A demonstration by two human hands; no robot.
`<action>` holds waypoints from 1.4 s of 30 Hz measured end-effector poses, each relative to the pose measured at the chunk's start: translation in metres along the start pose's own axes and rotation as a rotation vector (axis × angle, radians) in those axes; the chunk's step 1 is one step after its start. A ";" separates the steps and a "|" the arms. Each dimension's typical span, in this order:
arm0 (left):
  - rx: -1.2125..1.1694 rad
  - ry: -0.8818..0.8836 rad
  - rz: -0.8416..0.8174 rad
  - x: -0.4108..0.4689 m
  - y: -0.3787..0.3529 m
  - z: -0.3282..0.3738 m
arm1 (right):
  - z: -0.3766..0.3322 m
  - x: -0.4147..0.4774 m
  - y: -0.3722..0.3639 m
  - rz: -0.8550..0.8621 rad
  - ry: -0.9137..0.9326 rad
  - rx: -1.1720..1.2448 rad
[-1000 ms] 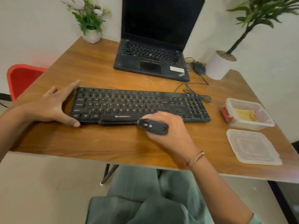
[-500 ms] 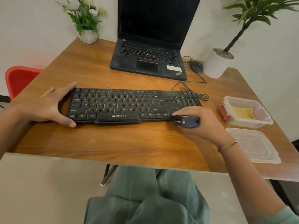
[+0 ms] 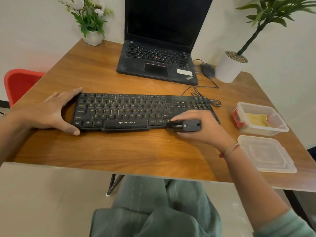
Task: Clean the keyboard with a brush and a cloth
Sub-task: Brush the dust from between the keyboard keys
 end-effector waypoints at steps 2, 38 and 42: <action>-0.001 -0.011 0.008 0.000 0.000 -0.001 | 0.002 0.003 0.001 -0.028 0.001 0.013; 0.035 -0.141 0.089 0.023 0.004 -0.029 | 0.133 -0.057 0.124 0.475 -0.709 0.137; 0.043 -0.121 0.078 0.023 0.003 -0.028 | 0.149 -0.034 0.098 0.543 -0.814 0.260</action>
Point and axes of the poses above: each hand's wrist, its own x-axis towards the middle knuckle, its own y-axis out of the back of the hand, z = x × y, the point moved 7 cm from there along x, towards the middle knuckle, and after that the axes turned 8 degrees about -x, right-handed, at the moved point
